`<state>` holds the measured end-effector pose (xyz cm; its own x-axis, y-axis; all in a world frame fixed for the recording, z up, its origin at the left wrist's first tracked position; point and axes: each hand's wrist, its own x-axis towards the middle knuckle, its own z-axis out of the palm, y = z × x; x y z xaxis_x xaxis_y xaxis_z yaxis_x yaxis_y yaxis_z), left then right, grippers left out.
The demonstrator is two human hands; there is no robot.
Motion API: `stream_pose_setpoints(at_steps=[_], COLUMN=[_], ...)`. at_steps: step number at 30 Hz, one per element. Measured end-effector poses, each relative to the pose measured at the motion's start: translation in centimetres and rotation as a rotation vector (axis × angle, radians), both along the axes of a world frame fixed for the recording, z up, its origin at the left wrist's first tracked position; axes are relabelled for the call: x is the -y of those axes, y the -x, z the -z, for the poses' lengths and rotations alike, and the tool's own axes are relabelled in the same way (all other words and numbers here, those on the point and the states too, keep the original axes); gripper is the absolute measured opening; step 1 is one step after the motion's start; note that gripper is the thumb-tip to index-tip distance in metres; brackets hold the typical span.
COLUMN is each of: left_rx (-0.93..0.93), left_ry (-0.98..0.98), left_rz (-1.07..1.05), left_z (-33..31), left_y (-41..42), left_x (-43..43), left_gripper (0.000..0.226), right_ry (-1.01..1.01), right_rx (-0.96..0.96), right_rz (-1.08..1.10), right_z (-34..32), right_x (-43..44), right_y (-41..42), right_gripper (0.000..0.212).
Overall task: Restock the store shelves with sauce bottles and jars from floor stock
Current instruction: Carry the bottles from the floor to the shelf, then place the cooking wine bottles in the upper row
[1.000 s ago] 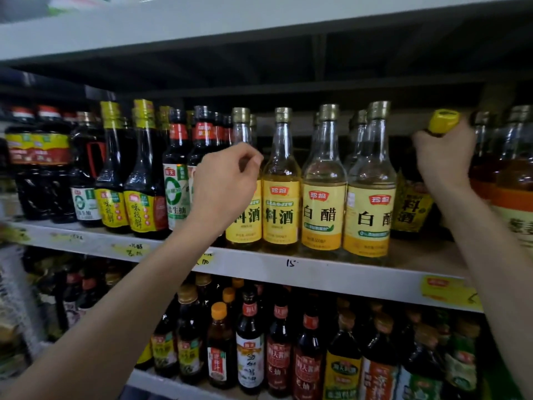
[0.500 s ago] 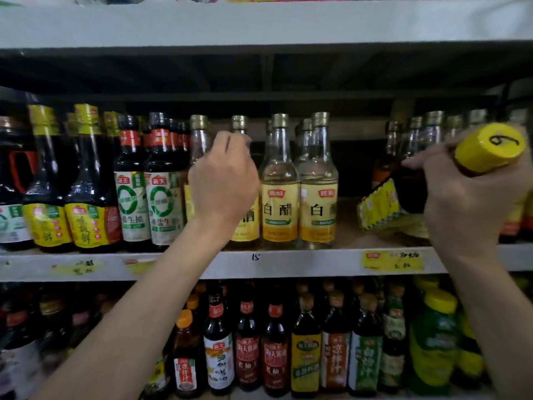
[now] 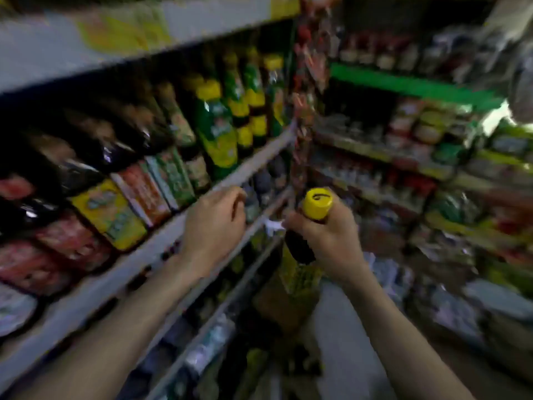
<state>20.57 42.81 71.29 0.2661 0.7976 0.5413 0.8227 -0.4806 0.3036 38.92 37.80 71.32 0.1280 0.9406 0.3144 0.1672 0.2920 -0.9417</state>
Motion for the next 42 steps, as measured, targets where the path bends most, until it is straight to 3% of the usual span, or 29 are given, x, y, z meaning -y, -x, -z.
stream_pose_setpoints(at_steps=[5, 10, 17, 23, 29, 33, 38, 42], left_rx=[-0.056, -0.105, -0.205, -0.218, -0.266, -0.296, -0.197, -0.196], left_ry=[0.384, 0.735, 0.977, 1.103, 1.133, 1.182, 1.323, 1.309], left_rz=[0.144, 0.171, 0.240, 0.212, 0.231, 0.200, 0.196, 0.198], left_z=[20.3, 41.5, 62.8, 76.1, 84.0, 86.1, 87.9, 88.6], left_y=[-4.0, -4.4, -3.0, -5.1, -7.8, -9.5, -11.8, -12.9], left_x=[3.7, 8.4, 12.5, 14.4, 14.1, 13.1, 12.1, 11.1], left_gripper=[0.007, 0.009, 0.012, 0.013, 0.016, 0.017, 0.021, 0.021], right_ry=[0.452, 0.771, 0.971, 1.076, 1.051, 1.031, 1.024, 1.004], right_rx=[0.022, 0.095, 0.211, 0.123, 0.028, 0.036, 0.018, 0.025], right_rz=[0.139, 0.386, 0.608, 0.647, 0.645, 0.604, 0.605, 0.639], right_z=[20.9, 43.0, 68.7, 86.3, 95.7, 97.3, 98.6, 99.3], right_x=[3.8, 9.1, 14.1, 16.1, 16.3, 15.8, 15.6, 15.2], right_y=[-4.0, -6.4, -9.0, -10.7, -9.3, -8.4, -8.1, -8.1], right_gripper=[0.026, 0.019, 0.015, 0.014, 0.019, 0.024, 0.024, 0.025])
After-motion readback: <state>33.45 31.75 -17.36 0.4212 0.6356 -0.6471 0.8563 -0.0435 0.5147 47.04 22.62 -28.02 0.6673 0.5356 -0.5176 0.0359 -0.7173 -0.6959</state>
